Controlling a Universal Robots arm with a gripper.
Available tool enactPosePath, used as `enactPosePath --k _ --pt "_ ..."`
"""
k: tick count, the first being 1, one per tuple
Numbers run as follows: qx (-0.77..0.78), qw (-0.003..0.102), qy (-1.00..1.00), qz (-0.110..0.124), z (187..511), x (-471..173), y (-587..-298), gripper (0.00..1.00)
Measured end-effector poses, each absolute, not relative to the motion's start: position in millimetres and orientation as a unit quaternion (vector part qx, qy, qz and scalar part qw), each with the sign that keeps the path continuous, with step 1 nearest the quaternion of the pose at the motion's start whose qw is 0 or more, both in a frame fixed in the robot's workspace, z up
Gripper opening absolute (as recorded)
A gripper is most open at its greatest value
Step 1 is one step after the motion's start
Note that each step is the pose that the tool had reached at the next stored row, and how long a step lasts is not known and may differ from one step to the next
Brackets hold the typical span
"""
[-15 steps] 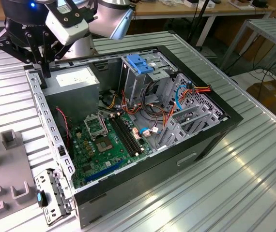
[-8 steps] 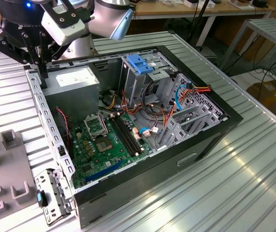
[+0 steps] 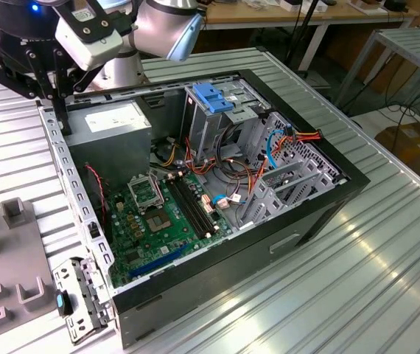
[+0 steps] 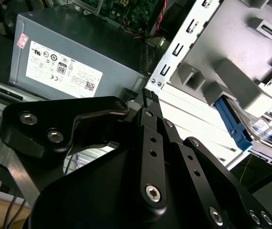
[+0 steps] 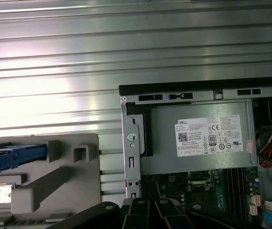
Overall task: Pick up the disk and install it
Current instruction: 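Reach for the disk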
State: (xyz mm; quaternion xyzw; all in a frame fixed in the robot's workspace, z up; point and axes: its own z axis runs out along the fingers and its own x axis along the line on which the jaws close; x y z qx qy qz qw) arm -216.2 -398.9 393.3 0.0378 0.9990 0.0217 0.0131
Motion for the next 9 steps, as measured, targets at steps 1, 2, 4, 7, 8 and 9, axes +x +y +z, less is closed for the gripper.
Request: enactPosePath --k 1,2,4,7,8,9 --pt "0.038 0.013 0.999 0.022 393.3 -216.8 -399.0 0.11" --pt "0.038 0.013 0.999 0.022 393.3 -217.4 -399.0 0.11" --pt "0.038 0.013 0.999 0.022 393.3 -218.7 -398.9 0.11" --pt "0.038 0.013 0.999 0.022 393.3 -220.8 -398.9 0.11" --pt "0.038 0.013 0.999 0.022 393.3 -221.6 -398.9 0.11" --pt "0.038 0.013 0.999 0.022 393.3 -222.2 -398.9 0.11"
